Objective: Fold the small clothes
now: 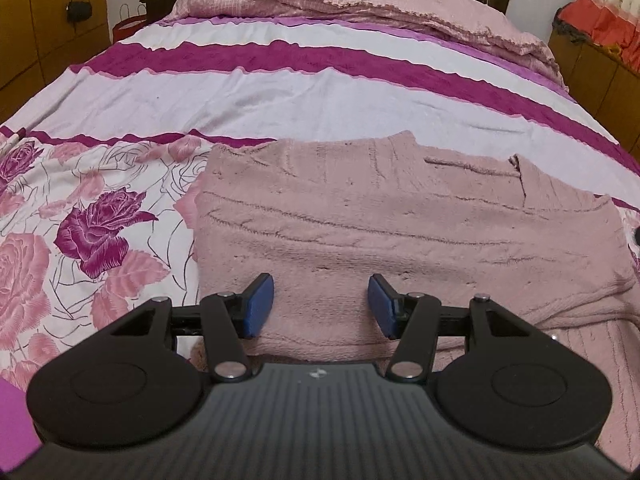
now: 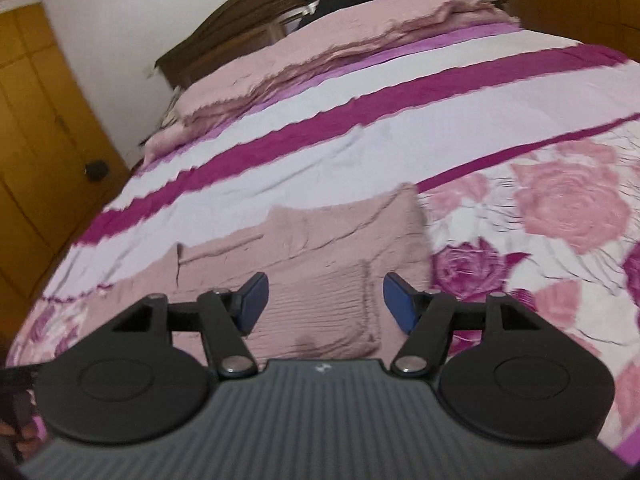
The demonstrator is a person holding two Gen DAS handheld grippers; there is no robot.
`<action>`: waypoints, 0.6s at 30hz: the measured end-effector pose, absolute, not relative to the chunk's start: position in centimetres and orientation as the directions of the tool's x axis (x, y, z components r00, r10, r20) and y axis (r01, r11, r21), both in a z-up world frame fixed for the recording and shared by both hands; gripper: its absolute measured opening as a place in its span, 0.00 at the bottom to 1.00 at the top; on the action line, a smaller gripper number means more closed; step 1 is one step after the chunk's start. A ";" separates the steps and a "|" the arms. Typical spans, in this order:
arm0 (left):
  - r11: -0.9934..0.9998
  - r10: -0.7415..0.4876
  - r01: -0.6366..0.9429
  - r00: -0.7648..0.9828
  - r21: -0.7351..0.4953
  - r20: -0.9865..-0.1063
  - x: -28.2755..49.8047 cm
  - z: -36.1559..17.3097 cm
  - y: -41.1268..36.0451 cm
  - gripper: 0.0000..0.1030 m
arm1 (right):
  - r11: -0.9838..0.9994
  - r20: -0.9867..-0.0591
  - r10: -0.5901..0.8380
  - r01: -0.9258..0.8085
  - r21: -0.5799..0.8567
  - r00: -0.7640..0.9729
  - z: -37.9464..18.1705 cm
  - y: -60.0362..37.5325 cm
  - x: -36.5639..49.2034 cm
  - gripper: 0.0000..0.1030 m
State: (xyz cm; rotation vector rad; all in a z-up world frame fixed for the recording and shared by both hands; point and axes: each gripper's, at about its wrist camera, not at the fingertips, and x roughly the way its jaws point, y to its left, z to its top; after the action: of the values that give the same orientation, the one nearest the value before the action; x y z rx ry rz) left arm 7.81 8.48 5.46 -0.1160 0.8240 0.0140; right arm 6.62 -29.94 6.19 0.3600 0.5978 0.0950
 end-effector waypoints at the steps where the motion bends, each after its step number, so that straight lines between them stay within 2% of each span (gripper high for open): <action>1: 0.993 -0.034 -0.058 0.680 -0.099 -0.732 7.8 5.5 8.5 0.59 | 0.943 -0.545 0.174 0.020 0.332 0.820 5.9 -29.5 7.0 0.64; 3: 0.993 -0.035 -0.058 0.680 -0.101 -0.732 7.8 5.5 8.4 0.59 | 0.958 -0.572 0.128 0.047 0.282 0.810 5.0 -28.9 7.9 0.63; 6: 0.992 -0.048 -0.050 0.685 -0.112 -0.727 7.7 5.6 8.4 0.59 | 0.956 -0.582 0.105 0.078 0.282 0.806 3.9 -28.8 8.5 0.57; 8: 0.992 -0.053 -0.046 0.691 -0.117 -0.721 7.6 5.6 8.5 0.59 | 0.957 -0.582 0.125 0.058 0.285 0.803 3.9 -28.3 8.4 0.36; 9: 0.991 -0.059 -0.043 0.698 -0.124 -0.714 7.5 5.7 8.5 0.59 | 0.958 -0.578 0.141 0.036 0.284 0.804 4.0 -28.1 8.3 0.15; 10: 0.990 -0.069 -0.037 0.708 -0.135 -0.703 7.4 5.9 8.6 0.59 | 0.960 -0.565 0.147 0.020 0.278 0.812 4.4 -27.7 8.0 0.11; 14: 0.986 -0.107 0.002 0.779 -0.169 -0.618 6.7 7.2 8.4 0.59 | 0.961 -0.435 0.126 -0.001 0.276 0.892 7.5 -27.6 6.4 0.10; 18: 0.994 -0.073 0.003 0.780 -0.112 -0.622 7.9 6.9 7.6 0.59 | 0.972 -0.415 0.038 0.064 0.228 0.909 8.5 -28.2 7.2 0.10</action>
State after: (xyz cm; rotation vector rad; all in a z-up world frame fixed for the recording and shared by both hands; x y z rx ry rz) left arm 7.92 7.63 6.94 -0.1068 0.6758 -0.0411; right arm 7.23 -28.17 8.52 0.2402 0.4307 -0.0137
